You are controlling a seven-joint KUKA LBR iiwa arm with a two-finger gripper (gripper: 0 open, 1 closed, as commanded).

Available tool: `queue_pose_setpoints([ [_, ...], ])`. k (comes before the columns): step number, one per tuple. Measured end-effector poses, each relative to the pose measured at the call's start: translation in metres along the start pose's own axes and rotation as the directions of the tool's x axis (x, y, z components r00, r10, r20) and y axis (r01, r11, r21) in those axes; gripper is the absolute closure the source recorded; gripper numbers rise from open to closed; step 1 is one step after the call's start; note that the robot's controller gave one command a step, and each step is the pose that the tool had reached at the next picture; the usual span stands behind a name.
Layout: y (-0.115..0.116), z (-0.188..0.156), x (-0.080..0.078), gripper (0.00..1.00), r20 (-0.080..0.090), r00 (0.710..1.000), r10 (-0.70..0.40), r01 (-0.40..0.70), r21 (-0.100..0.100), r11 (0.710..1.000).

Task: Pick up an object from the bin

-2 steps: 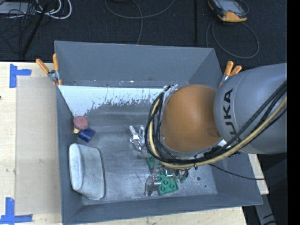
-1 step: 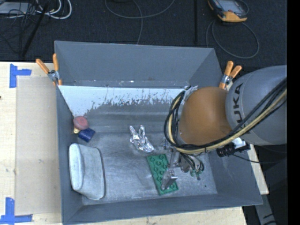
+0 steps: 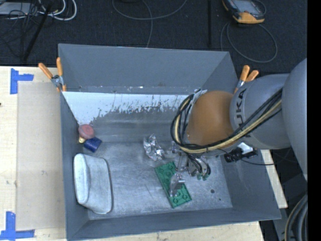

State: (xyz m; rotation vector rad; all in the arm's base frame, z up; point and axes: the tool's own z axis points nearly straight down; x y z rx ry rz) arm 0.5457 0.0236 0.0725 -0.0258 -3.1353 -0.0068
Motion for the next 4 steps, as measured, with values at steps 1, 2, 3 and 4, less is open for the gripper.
queue_pose_setpoints([
  [1,0.001,-0.005,-0.003,1.0,0.018,1.0,0.001,-0.001,-0.002,1.0],
  [2,-0.001,-0.025,-0.007,1.0,0.009,1.0,-0.023,0.023,0.004,1.0],
  [3,0.003,-0.096,0.0,1.0,0.012,1.0,0.007,-0.007,0.003,1.0],
  [4,0.001,-0.159,0.002,1.0,0.013,1.0,-0.004,0.004,0.004,1.0],
])
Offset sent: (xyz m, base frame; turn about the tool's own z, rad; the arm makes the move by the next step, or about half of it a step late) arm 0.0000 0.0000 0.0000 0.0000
